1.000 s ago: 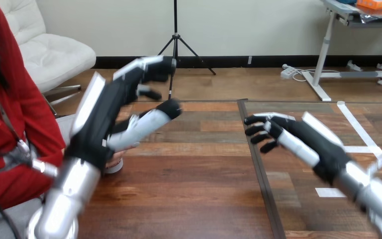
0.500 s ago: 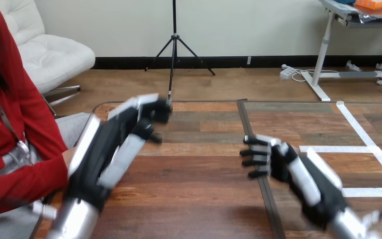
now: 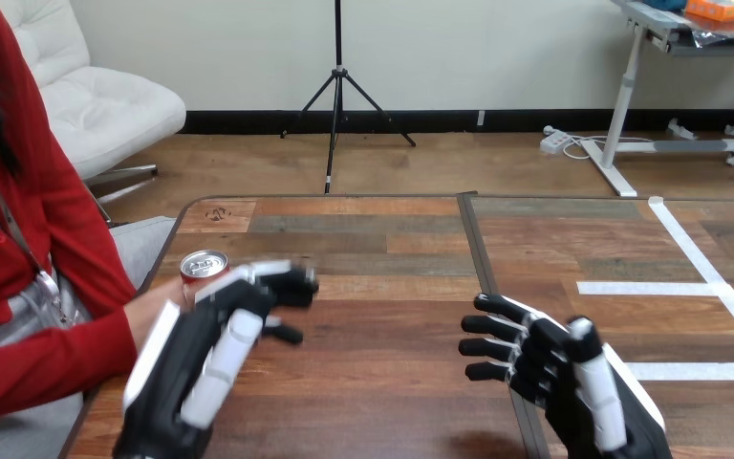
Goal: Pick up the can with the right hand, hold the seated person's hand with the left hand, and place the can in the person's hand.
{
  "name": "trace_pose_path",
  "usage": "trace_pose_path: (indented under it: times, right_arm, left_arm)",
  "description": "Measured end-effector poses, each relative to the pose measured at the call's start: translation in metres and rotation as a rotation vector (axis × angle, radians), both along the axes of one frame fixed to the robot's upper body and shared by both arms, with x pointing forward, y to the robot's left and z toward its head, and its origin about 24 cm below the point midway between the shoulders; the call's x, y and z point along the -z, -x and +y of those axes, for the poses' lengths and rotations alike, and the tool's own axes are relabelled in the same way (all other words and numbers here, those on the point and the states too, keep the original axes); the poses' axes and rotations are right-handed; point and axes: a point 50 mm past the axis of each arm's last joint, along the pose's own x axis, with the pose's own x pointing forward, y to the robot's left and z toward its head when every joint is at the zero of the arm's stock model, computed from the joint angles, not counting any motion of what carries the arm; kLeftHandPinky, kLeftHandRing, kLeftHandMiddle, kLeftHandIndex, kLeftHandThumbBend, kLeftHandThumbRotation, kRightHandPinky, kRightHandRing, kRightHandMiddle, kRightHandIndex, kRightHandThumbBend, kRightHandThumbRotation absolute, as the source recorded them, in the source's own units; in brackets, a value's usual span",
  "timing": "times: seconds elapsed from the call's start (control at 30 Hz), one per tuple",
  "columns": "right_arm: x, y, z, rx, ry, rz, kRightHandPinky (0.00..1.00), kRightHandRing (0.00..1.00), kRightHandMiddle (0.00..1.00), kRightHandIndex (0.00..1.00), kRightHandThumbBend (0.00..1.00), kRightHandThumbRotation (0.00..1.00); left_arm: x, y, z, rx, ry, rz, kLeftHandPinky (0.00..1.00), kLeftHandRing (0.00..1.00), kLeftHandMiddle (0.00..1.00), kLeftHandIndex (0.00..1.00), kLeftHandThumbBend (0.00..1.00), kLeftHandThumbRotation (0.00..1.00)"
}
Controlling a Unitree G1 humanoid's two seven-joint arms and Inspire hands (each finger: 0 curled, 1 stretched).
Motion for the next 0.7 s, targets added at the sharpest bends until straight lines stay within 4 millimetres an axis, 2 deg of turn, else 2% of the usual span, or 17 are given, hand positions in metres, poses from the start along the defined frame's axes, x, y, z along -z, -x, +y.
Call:
trace_pose_path:
  times: [0.27,0.7]
  right_arm:
    - [-0.009,0.009,0.004,0.02,-0.052,-0.043,0.69,0.76,0.79,0.81,0.81,1.0]
    - [-0.024,0.007,0.007,0.034,-0.083,-0.153,0.69,0.75,0.79,0.8,0.8,1.0]
  left_arm:
    - [0.005,0.008,0.001,0.005,-0.009,0.024,0.58,0.71,0.71,0.67,0.54,0.96]
    - [-0.007,0.007,-0.001,0.02,-0.017,-0.044,0.56,0.7,0.7,0.66,0.48,0.93]
